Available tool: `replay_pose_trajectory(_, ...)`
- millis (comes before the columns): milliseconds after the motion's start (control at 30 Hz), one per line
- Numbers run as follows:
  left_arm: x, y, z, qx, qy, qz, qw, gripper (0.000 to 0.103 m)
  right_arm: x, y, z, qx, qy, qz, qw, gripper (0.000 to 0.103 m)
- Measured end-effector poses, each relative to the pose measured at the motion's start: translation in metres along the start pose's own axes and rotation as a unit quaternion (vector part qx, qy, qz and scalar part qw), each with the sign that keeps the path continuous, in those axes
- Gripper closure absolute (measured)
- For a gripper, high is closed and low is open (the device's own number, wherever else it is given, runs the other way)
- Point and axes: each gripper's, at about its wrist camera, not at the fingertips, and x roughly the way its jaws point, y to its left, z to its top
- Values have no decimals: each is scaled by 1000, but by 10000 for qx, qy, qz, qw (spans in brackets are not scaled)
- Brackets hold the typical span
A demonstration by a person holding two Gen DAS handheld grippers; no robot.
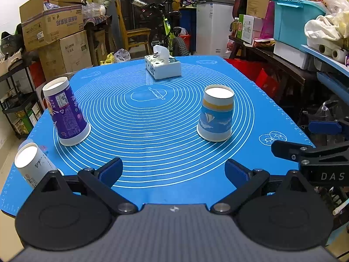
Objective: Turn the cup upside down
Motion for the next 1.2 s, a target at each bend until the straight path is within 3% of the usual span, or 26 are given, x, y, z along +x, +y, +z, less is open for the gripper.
replay_pose_trajectory(1200, 5, -1, -5, 15, 87, -51, 9999, 4, 1, 1, -3, 63, 36, 0, 10000, 9)
